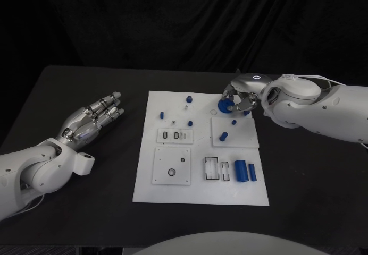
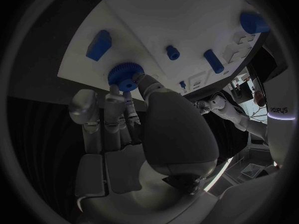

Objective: Assemble the parts on the task board

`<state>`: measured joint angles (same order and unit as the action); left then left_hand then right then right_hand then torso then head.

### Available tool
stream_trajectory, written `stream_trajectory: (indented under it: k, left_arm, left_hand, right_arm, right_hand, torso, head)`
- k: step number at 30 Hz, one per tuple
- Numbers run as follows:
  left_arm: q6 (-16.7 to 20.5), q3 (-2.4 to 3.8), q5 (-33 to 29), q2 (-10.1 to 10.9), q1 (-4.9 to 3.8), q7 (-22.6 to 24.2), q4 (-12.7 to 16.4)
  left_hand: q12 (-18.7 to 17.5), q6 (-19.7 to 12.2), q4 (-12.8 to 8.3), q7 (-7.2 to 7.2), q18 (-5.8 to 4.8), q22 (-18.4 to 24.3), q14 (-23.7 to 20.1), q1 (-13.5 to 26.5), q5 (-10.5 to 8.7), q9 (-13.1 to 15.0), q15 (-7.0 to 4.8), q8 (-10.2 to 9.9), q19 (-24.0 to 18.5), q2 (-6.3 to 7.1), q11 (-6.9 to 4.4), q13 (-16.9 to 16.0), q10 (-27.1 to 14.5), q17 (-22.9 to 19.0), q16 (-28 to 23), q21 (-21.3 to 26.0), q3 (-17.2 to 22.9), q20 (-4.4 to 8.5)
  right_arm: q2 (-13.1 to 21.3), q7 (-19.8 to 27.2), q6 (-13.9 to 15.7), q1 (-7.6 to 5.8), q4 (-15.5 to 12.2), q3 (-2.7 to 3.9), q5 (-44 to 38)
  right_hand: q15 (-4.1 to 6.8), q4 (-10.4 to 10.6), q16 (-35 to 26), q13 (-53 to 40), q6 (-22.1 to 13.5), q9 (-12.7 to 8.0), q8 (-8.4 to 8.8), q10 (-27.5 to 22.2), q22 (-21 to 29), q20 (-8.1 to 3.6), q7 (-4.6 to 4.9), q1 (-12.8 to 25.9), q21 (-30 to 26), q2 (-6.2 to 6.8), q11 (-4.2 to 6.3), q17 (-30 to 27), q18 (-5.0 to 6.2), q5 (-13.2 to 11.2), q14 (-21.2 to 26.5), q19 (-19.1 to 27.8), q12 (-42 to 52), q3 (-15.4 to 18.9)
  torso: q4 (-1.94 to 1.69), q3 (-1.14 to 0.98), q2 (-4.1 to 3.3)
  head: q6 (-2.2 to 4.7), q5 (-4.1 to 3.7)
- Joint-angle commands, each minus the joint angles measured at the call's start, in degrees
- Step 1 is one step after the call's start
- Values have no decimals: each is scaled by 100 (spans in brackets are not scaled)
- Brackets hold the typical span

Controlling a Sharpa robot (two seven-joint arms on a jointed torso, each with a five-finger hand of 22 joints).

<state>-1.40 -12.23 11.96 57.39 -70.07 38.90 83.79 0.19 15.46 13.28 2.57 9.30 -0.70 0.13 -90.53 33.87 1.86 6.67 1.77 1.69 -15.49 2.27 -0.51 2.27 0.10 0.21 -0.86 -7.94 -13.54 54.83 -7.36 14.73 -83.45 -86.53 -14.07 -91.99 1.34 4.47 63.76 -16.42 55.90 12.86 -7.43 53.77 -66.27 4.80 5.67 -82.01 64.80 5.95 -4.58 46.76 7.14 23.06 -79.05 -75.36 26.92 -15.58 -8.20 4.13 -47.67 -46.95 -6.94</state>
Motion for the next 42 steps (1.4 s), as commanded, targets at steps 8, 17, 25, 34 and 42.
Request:
stream_trajectory:
  k: [8,17,25,34,42]
  left_arm:
    - [-38,4,0,20,3,586,29]
    - [14,4,-1,58,2,578,89]
    - [39,4,-1,54,2,569,107]
    - [30,4,-1,19,2,555,101]
    - [10,4,-1,4,2,541,94]
  left_hand:
    - [37,-27,-12,20,111,-12,8,-35,23,9,50,14,6,2,34,-9,3,-1,-12,-40,48,-55]
    - [39,-11,-21,18,112,-15,14,-34,23,11,59,17,16,9,31,-11,11,1,-9,-46,59,-66]
    - [40,-5,-23,19,112,-15,16,-34,24,12,62,19,17,12,29,-11,13,2,-8,-47,63,-69]
    - [40,0,-27,17,112,-16,20,-33,24,13,67,20,20,15,30,-12,15,3,-7,-49,68,-74]
    - [41,-3,-31,14,112,-17,22,-32,25,13,77,19,23,17,31,-12,18,4,-6,-51,76,-81]
  right_arm:
    - [73,-10,134,-285,-542,-7,-119]
    - [-339,18,-124,-391,-669,-6,-138]
    - [-902,79,-254,-386,-312,-6,-141]
    - [-1377,134,-270,-353,115,-4,-142]
    - [-1557,149,-348,-305,278,-3,-142]
  right_hand:
    - [7,-6,69,-548,-42,1127,-619,147,-70,-12,13,97,85,-119,158,60,-64,-31,-58,-66,54,-45]
    - [5,33,73,-542,-92,1161,-616,140,-83,-10,25,150,89,-125,154,67,-67,-79,-69,-77,36,-54]
    - [-5,44,48,-524,-135,1185,-608,108,-79,-5,38,164,73,-122,138,35,-66,-119,-59,-73,-5,-78]
    - [-10,44,51,-515,-171,1189,-590,114,-94,0,57,164,83,-123,136,43,-69,-121,-60,-80,-20,-100]
    - [-24,48,34,-493,-236,1185,-540,87,-87,10,78,172,60,-112,117,22,-66,-122,-49,-69,-67,-139]
  torso:
    - [6,4,4]
    - [5,15,5]
    - [2,10,8]
    - [-20,5,0]
    - [1,3,-3]
  head:
    - [6,19]
    - [24,-1]
    - [25,46]
    - [5,19]
    - [-1,15]
